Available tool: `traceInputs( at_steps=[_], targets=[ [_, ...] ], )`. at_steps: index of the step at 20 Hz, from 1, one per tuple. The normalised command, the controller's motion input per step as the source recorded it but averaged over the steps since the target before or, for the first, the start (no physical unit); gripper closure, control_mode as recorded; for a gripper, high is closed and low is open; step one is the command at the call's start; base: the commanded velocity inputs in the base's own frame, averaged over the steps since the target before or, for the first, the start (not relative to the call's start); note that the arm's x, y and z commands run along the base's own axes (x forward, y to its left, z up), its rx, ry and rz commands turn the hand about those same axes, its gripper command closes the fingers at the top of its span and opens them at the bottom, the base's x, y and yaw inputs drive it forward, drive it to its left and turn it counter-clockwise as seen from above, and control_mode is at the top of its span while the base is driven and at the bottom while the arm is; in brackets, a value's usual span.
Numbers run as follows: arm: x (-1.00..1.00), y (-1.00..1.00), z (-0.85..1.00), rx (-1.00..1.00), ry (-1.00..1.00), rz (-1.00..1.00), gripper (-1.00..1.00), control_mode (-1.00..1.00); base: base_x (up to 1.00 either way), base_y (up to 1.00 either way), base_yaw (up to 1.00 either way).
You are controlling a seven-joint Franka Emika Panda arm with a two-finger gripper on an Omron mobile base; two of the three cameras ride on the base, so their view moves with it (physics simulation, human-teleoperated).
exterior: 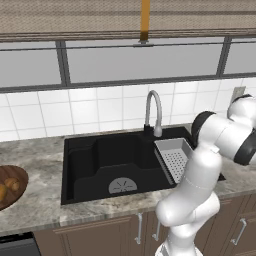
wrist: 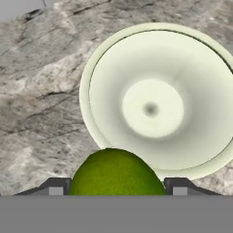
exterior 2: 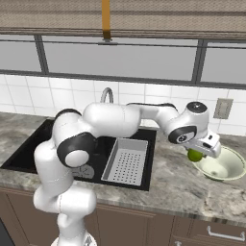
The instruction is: Pick the potatos from the cabinet and place them in one bowl. Pick the lime from the sink and place it in the other bowl.
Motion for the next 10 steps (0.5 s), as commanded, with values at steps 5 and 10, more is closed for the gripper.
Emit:
traceInputs(
  at_steps=[5, 10],
  targets=[
    [0.01, -0.28, -0.01, 0.03, 0.0, 0.0, 1.0, -1.0, 0.0, 0.0, 0.0],
    [0.1, -0.16, -0.05, 0.0, 0.0, 0.0, 1.0, -1.0, 0.0, 0.0, 0.0]
  ],
)
